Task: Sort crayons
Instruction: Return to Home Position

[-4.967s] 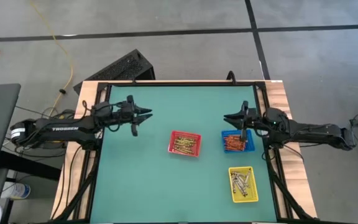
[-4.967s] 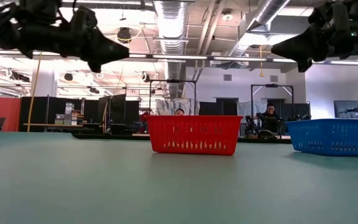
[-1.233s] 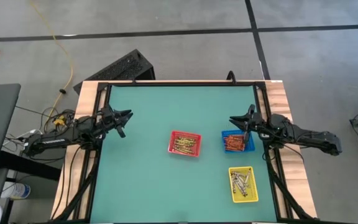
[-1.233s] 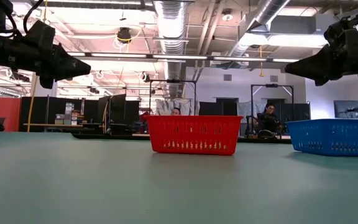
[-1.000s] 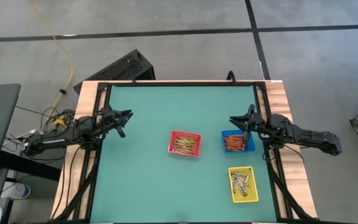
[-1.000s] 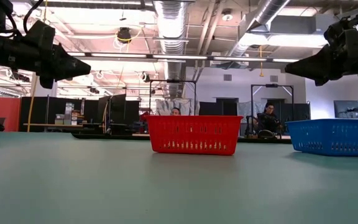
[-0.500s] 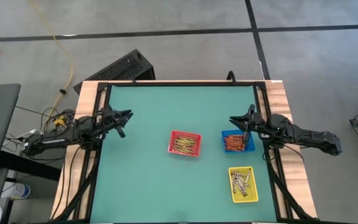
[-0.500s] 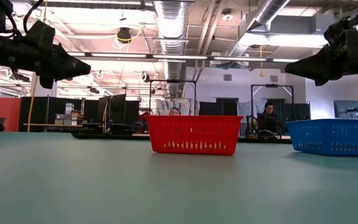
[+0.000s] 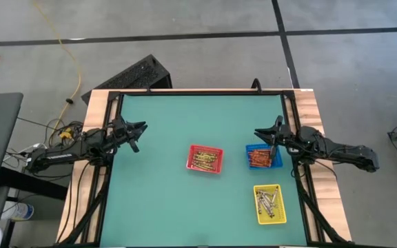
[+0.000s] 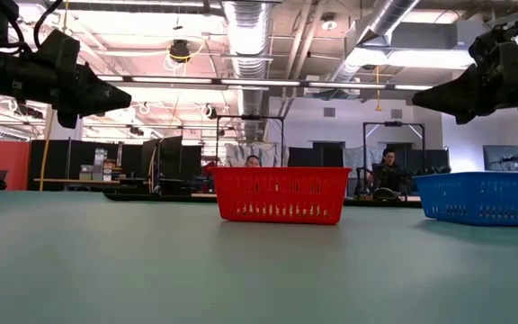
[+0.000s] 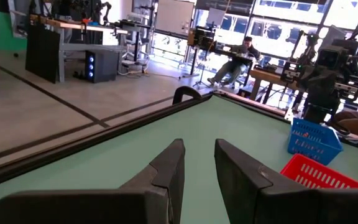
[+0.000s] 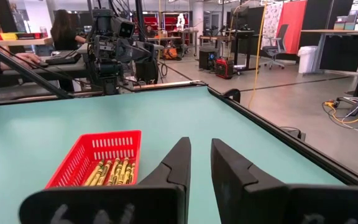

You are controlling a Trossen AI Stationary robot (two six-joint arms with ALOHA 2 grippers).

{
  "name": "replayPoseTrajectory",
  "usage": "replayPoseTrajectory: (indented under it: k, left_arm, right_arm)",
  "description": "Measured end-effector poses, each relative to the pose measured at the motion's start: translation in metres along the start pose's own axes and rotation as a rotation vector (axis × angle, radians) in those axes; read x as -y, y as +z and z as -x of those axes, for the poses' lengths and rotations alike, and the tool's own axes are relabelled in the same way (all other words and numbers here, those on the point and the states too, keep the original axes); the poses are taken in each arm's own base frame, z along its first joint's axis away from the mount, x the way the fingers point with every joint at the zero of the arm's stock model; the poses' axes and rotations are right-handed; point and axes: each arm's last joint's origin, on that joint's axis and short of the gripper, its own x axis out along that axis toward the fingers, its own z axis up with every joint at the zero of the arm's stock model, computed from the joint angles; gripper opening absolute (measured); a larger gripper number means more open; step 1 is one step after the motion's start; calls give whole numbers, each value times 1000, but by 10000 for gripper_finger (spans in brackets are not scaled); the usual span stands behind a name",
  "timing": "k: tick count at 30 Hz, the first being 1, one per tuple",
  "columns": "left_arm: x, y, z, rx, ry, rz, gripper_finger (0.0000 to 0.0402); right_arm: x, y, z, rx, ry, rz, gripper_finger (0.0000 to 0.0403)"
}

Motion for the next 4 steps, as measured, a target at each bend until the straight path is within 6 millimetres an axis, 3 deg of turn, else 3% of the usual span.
replayPoseTrajectory:
  k: [4]
  left_arm:
    - [0, 0, 0, 0, 0, 0, 77]
  right_arm:
    - [0, 0, 0, 0, 0, 0, 63]
